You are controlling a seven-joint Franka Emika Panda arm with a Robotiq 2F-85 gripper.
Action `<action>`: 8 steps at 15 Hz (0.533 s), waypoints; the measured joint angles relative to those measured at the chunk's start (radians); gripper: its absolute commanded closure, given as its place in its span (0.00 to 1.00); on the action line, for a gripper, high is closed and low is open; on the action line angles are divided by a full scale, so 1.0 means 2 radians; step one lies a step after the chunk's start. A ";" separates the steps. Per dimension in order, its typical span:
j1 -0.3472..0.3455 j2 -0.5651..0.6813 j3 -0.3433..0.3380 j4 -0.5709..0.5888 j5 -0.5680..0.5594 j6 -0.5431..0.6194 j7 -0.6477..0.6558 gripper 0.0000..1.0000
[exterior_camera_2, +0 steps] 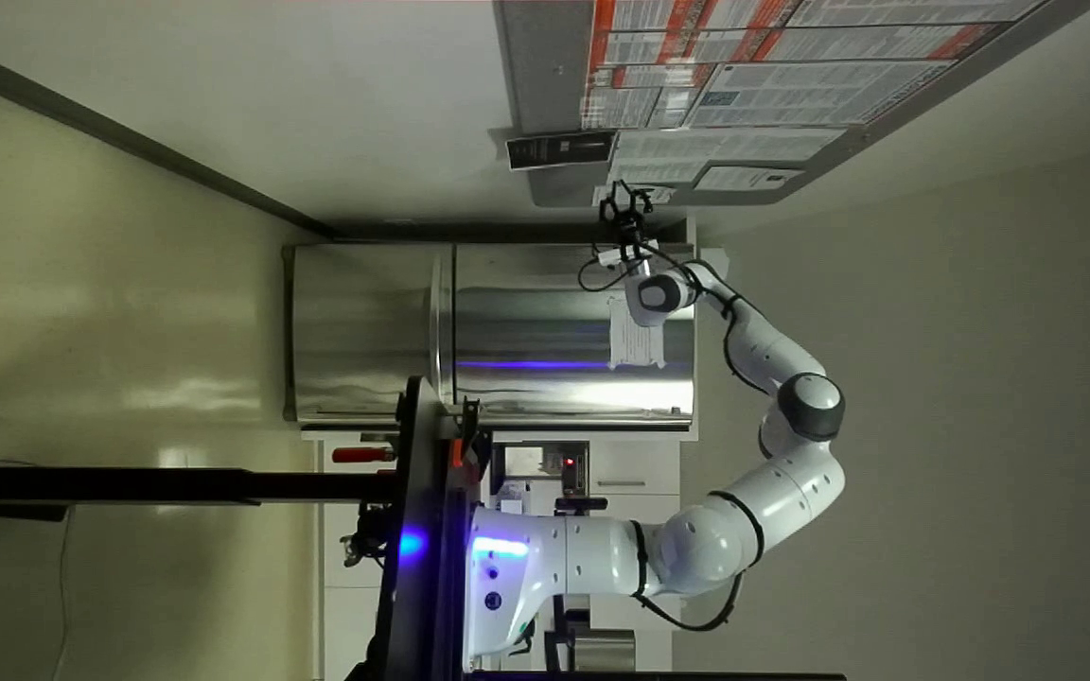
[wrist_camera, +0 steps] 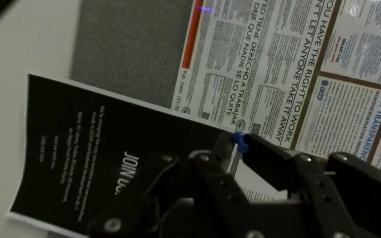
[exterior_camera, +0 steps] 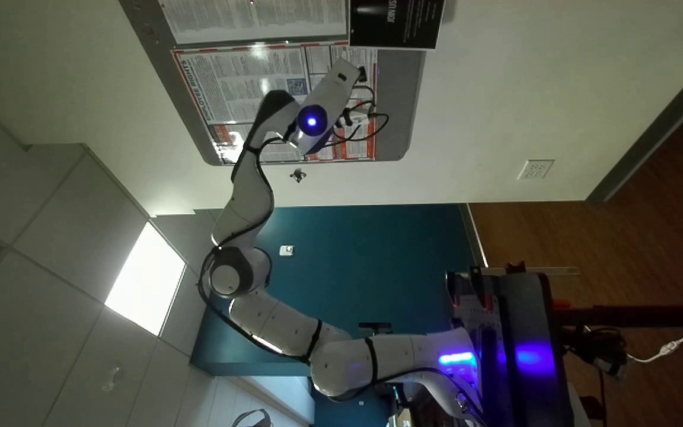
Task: Pull out the pin from the board
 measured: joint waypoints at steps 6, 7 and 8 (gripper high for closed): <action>-0.005 -0.101 -0.056 -0.077 -0.257 -0.008 0.089 0.95; -0.002 -0.114 -0.069 -0.087 -0.305 -0.020 0.102 0.95; -0.002 -0.125 -0.078 -0.093 -0.350 -0.034 0.112 0.95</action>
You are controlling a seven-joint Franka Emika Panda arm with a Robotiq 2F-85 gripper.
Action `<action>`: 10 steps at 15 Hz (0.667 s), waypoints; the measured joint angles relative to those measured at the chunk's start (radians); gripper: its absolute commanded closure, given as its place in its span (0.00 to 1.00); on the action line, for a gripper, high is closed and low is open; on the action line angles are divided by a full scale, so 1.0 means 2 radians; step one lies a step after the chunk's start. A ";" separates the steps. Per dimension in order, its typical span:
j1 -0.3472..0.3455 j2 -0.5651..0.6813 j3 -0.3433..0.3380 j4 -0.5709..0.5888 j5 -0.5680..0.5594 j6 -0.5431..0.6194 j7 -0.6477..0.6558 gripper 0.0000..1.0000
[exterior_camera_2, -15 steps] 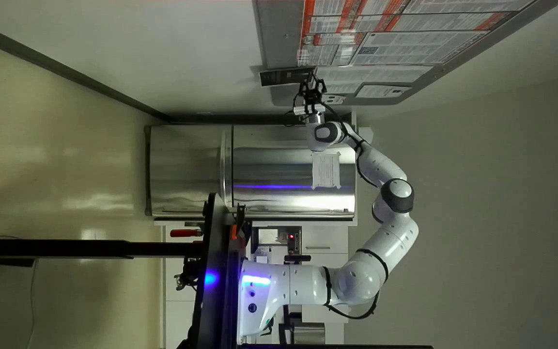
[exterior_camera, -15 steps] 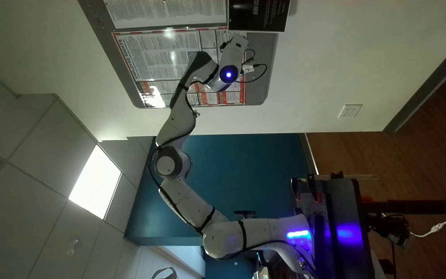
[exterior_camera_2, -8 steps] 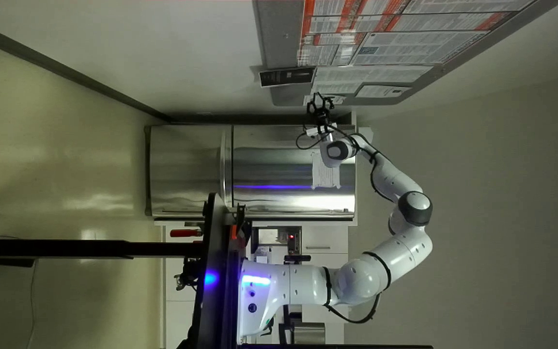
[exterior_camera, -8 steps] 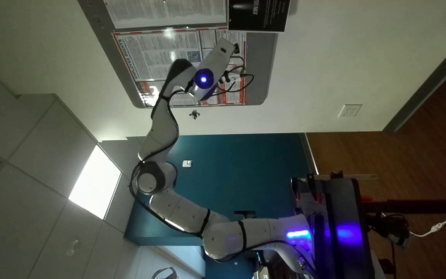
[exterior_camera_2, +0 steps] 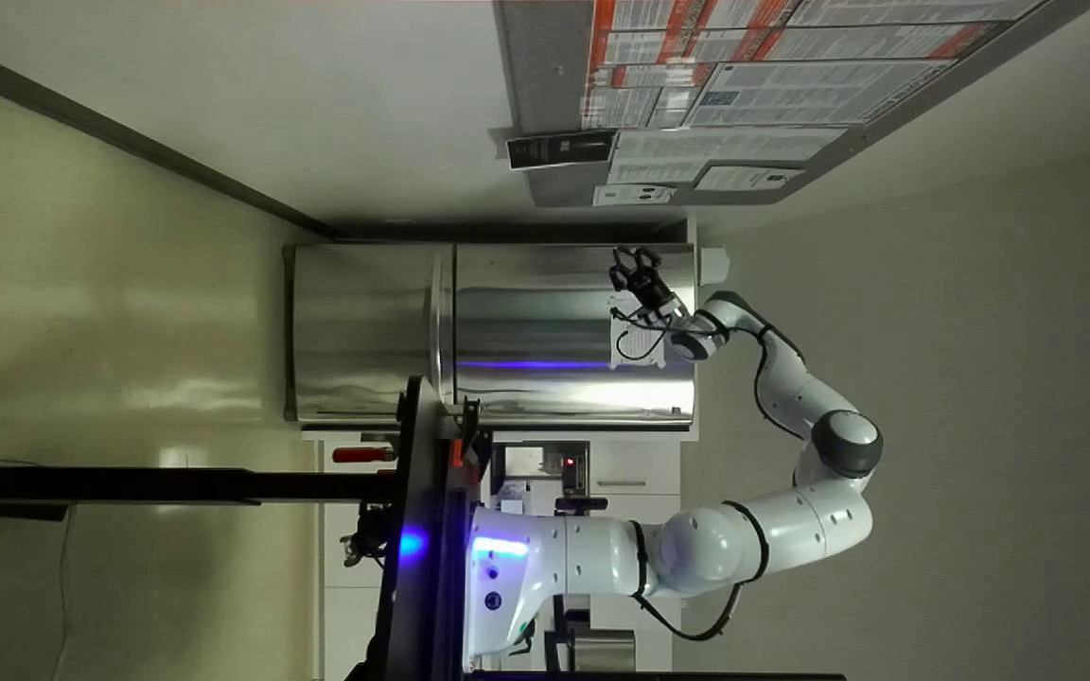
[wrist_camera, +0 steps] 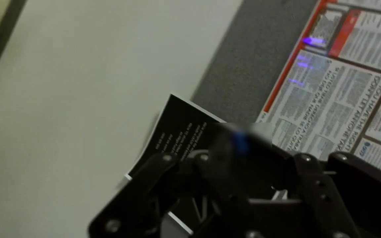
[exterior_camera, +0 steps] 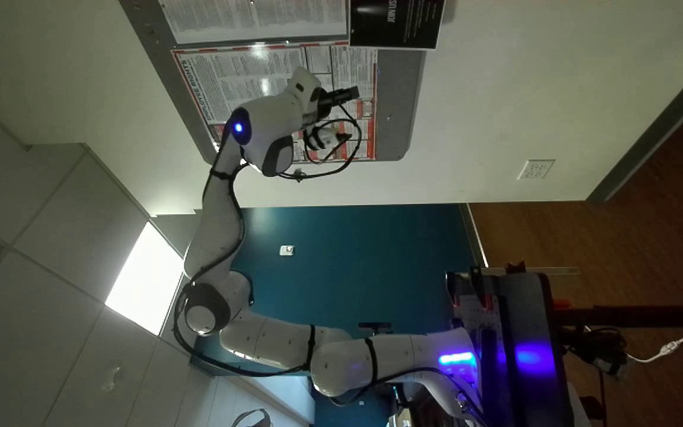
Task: Pull out the pin from the board
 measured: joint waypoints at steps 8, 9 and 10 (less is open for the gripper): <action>-0.044 -0.074 0.007 -0.003 -0.278 -0.150 0.012 0.95; -0.046 -0.082 0.009 -0.002 -0.303 -0.170 0.010 0.95; -0.047 -0.089 0.011 -0.002 -0.321 -0.188 0.004 0.95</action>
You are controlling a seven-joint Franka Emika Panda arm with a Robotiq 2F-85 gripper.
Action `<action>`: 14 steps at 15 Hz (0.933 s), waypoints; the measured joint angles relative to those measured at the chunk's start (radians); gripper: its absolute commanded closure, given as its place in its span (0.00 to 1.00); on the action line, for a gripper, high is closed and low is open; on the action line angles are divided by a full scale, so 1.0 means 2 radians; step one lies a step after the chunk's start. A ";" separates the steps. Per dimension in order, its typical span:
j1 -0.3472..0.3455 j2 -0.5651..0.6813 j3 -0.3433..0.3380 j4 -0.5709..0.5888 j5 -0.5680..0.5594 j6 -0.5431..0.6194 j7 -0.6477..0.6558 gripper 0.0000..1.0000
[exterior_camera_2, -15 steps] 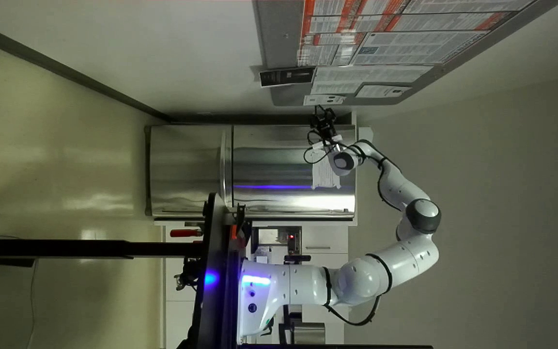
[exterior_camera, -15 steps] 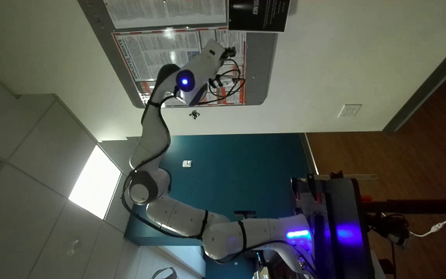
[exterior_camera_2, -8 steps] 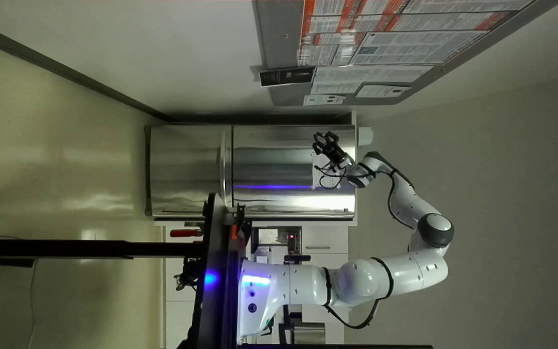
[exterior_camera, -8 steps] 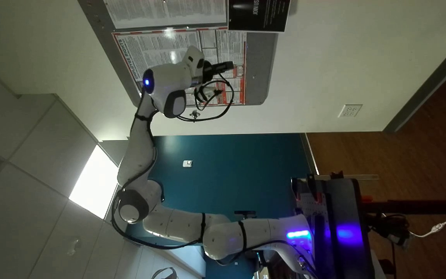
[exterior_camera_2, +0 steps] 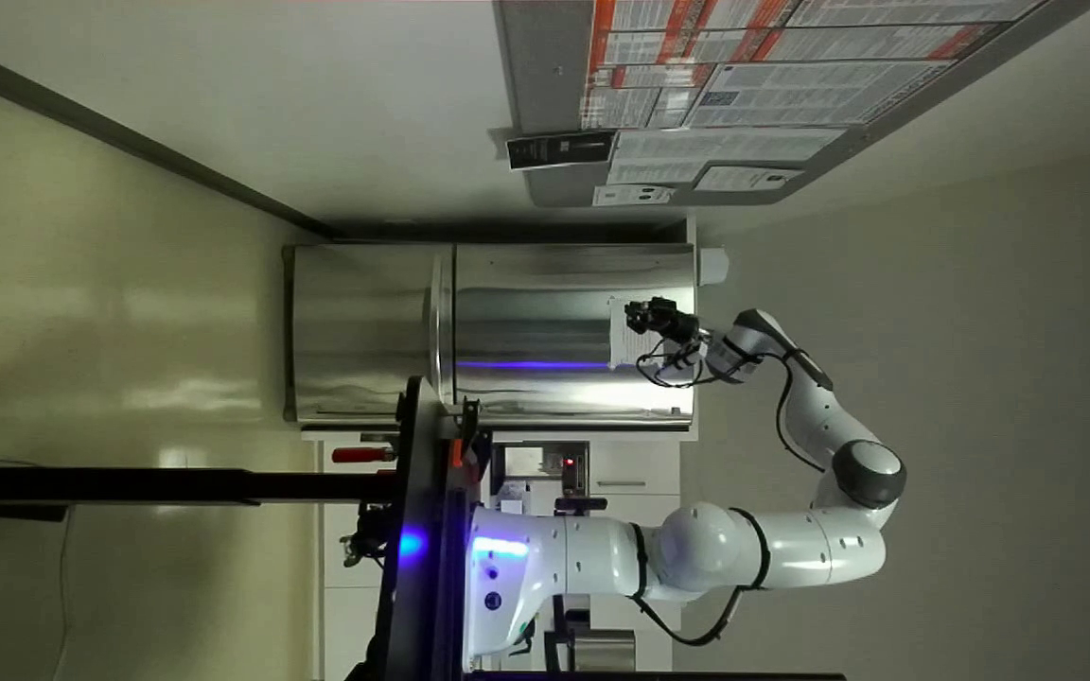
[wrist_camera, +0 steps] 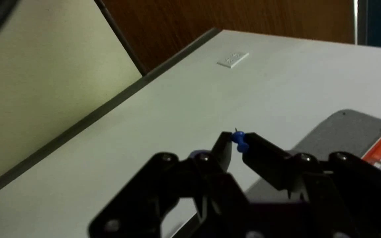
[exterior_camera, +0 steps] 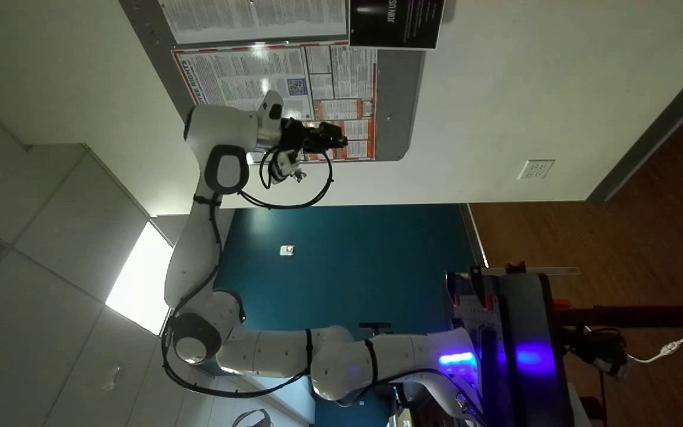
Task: Pull out the pin from the board
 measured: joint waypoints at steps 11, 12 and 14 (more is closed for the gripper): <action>-0.001 -0.028 0.008 -0.041 -0.112 -0.012 -0.054 0.95; -0.001 -0.032 0.010 -0.053 -0.117 0.007 -0.056 0.95; -0.001 -0.041 0.013 -0.077 -0.118 0.037 -0.059 0.95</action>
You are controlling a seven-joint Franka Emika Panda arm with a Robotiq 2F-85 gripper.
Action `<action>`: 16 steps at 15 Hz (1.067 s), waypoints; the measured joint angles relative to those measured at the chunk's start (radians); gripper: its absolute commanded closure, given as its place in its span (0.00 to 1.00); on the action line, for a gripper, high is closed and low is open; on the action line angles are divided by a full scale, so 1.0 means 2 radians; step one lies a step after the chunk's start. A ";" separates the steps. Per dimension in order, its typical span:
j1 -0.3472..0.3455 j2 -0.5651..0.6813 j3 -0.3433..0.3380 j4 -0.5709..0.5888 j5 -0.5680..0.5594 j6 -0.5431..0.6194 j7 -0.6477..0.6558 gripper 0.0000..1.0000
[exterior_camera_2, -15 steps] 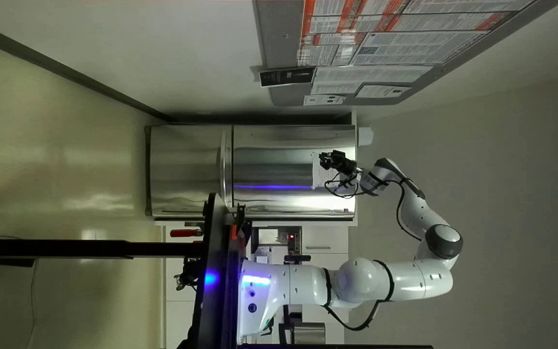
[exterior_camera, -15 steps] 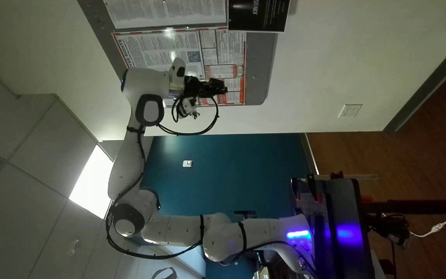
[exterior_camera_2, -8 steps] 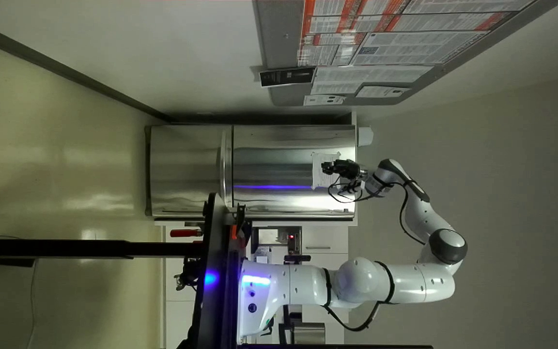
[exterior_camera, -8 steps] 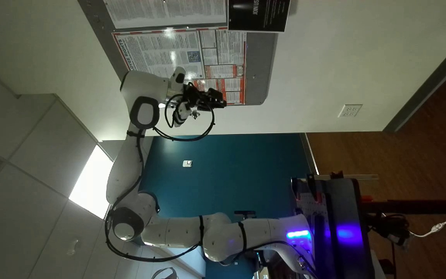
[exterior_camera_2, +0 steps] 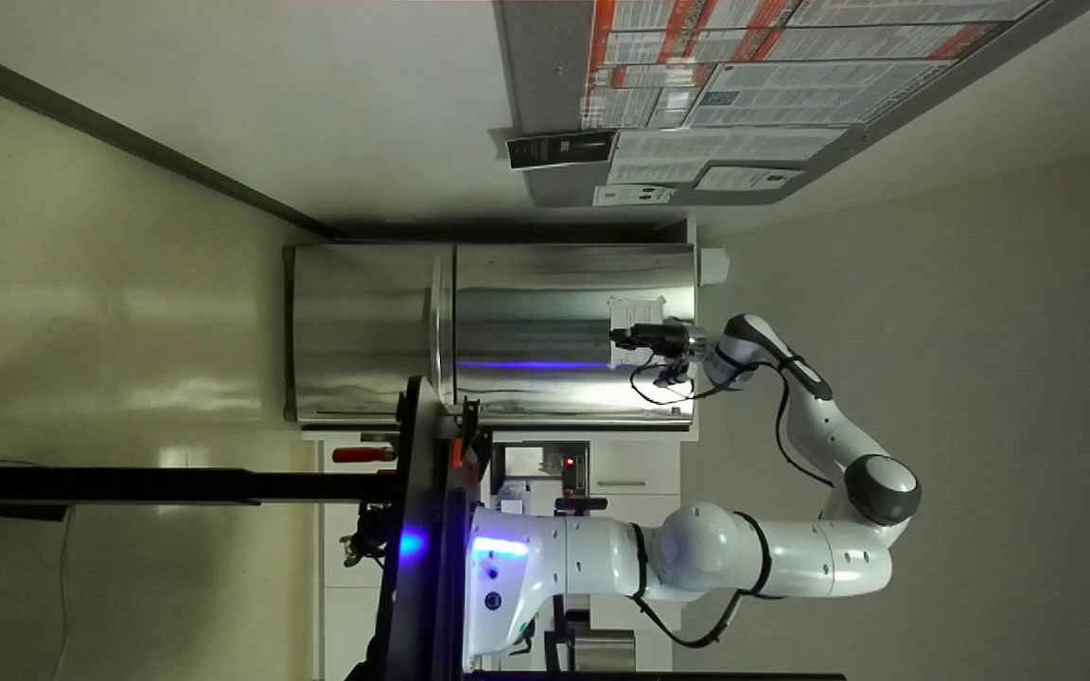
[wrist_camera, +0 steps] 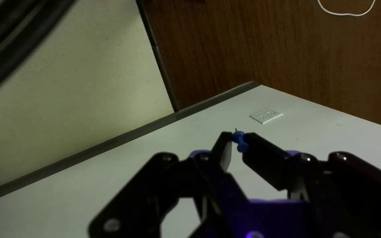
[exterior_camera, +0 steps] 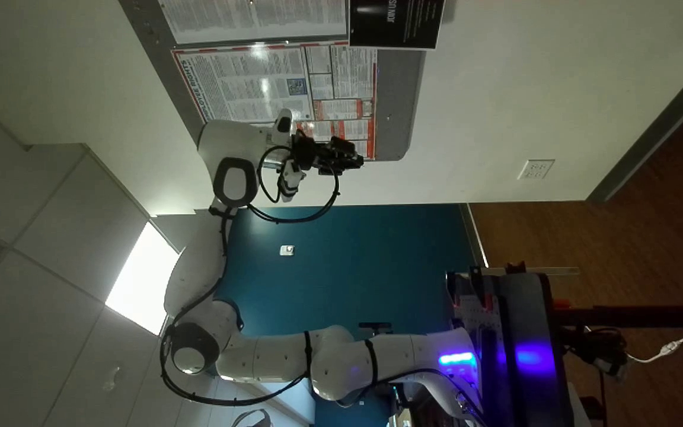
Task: Pull out the pin from the board
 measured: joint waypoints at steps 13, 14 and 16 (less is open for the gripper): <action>0.019 -0.018 0.019 -0.084 0.076 0.063 -0.002 0.00; 0.022 -0.017 0.021 -0.086 0.086 0.064 -0.002 0.00; 0.027 -0.014 0.026 -0.090 0.111 0.072 -0.002 0.00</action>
